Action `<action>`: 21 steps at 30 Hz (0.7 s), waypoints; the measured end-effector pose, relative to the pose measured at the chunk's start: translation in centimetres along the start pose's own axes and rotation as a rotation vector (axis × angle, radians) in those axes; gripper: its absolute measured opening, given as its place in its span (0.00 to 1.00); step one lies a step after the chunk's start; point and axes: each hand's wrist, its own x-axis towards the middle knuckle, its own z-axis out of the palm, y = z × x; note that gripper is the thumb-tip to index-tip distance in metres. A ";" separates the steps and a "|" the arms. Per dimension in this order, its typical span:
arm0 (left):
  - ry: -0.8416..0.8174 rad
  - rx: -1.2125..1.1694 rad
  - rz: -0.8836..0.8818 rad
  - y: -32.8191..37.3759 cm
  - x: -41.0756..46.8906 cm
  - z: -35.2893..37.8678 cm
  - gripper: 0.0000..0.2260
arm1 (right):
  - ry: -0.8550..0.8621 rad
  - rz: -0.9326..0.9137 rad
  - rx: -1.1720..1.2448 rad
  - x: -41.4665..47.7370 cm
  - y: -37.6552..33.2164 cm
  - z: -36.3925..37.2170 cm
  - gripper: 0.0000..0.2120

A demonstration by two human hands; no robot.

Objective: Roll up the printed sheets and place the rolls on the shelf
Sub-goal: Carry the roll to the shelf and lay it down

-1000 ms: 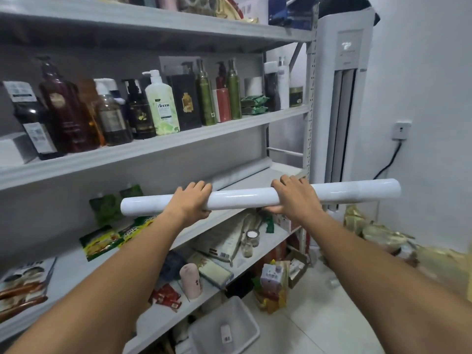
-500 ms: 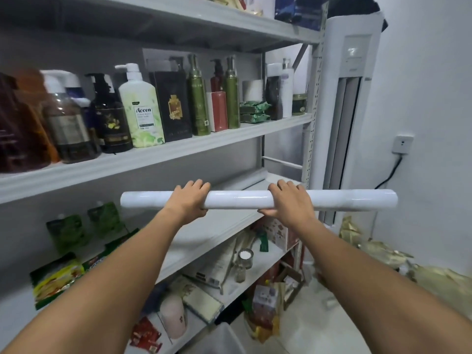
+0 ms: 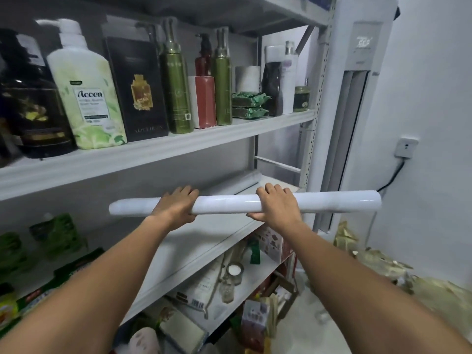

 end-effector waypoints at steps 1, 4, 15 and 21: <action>-0.013 -0.013 -0.003 -0.5 1.0 0.5 0.15 | -0.011 -0.005 0.007 1.1 0.1 0.9 0.26; 0.003 -0.015 -0.007 -1.7 3.9 1.8 0.17 | -0.008 -0.007 0.022 4.0 0.5 3.3 0.26; -0.048 0.032 -0.058 -1.6 11.2 6.5 0.20 | -0.048 -0.097 0.078 10.5 4.2 10.2 0.29; -0.032 -0.025 -0.091 -0.8 13.5 10.1 0.20 | -0.136 -0.261 0.134 13.5 7.1 14.9 0.27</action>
